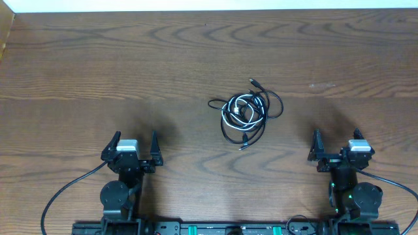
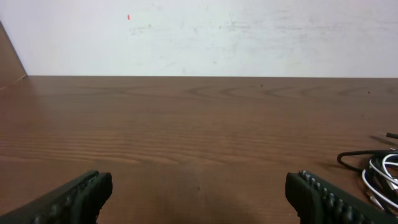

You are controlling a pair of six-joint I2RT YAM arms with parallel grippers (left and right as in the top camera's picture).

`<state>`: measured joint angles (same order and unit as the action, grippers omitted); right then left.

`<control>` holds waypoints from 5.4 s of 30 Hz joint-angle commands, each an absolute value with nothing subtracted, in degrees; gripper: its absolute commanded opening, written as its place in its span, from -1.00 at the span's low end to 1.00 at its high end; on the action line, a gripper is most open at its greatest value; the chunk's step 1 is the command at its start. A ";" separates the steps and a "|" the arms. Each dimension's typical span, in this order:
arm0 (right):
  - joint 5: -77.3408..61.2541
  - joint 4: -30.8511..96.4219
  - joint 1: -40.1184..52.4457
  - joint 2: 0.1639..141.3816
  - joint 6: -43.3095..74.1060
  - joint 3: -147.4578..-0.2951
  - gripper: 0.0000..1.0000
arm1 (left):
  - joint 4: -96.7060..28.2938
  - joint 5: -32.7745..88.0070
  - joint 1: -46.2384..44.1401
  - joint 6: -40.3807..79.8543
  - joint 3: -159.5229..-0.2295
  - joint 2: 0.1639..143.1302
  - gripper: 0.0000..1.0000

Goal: Untangle cables

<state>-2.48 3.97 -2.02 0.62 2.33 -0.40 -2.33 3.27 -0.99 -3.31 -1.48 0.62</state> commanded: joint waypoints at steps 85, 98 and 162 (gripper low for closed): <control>-1.85 4.25 -1.83 0.32 1.63 -0.32 0.98 | -34.41 4.01 -1.21 6.72 -44.49 42.02 0.91; -1.85 4.25 -1.83 0.32 1.63 -0.32 0.99 | -41.95 4.05 -1.21 12.75 -45.91 48.69 0.92; -1.85 4.25 -1.83 0.32 1.63 -0.32 0.98 | -20.36 24.84 -6.98 34.52 -45.89 55.59 0.92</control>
<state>-2.28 4.01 -2.02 0.62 2.31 -0.40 -21.45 22.87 -4.62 31.35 -44.95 54.98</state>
